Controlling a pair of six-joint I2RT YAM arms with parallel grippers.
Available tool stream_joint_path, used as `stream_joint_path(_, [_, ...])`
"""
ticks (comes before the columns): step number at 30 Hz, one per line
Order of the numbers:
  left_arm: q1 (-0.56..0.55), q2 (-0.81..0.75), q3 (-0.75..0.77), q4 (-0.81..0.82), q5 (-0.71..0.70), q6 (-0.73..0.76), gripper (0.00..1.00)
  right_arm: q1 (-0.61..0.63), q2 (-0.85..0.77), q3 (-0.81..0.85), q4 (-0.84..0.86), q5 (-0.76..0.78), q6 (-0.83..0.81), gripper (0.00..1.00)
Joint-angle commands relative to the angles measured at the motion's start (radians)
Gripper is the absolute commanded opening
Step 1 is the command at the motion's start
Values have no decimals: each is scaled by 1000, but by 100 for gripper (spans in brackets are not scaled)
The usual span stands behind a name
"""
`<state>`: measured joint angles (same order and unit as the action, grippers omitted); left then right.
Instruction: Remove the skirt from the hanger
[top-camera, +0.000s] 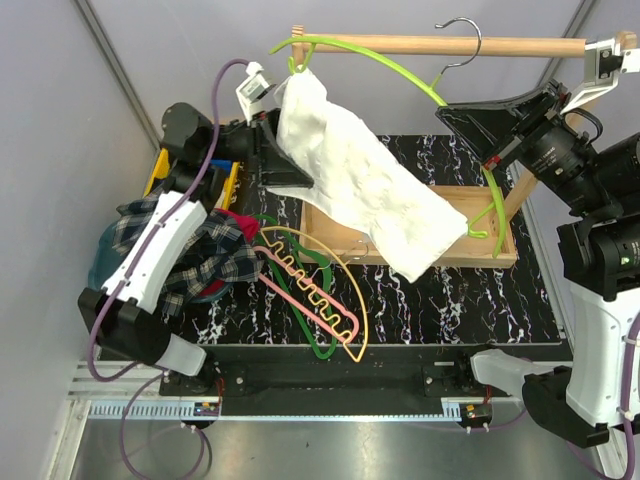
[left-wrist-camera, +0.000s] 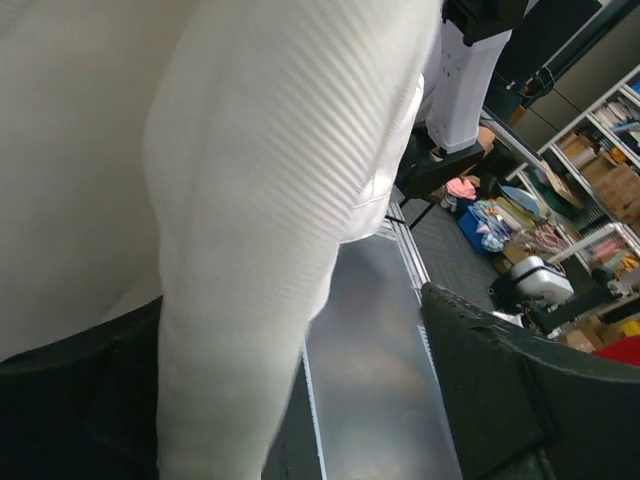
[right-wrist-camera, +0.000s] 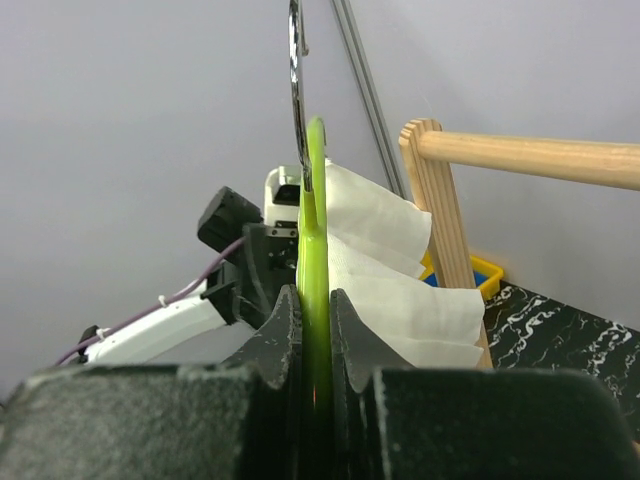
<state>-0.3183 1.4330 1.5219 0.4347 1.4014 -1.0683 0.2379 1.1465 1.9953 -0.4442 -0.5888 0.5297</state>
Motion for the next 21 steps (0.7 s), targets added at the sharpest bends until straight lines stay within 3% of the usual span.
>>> stream_joint_path(1, [-47, 59, 118, 29, -7, 41, 46, 5, -19, -6, 153, 7, 59, 0])
stream_joint_path(3, [-42, 67, 156, 15, 7, 51, 0, 6, -37, -27, 136, 21, 44, 0])
stream_joint_path(7, [-10, 50, 173, 2, 27, 59, 0, 6, -57, -53, 18, 40, -63, 0])
stream_joint_path(14, [107, -8, 250, -4, 129, 30, 0, 6, -148, -234, -169, 227, -281, 0])
stream_joint_path(17, [159, 12, 329, 131, 195, -118, 0, 6, -204, -359, -198, 299, -348, 0])
stream_joint_path(20, [196, 58, 505, 61, 232, -134, 0, 6, -249, -473, -215, 352, -384, 0])
stream_joint_path(21, [203, 96, 647, 14, 232, -96, 0, 6, -257, -501, -217, 363, -384, 0])
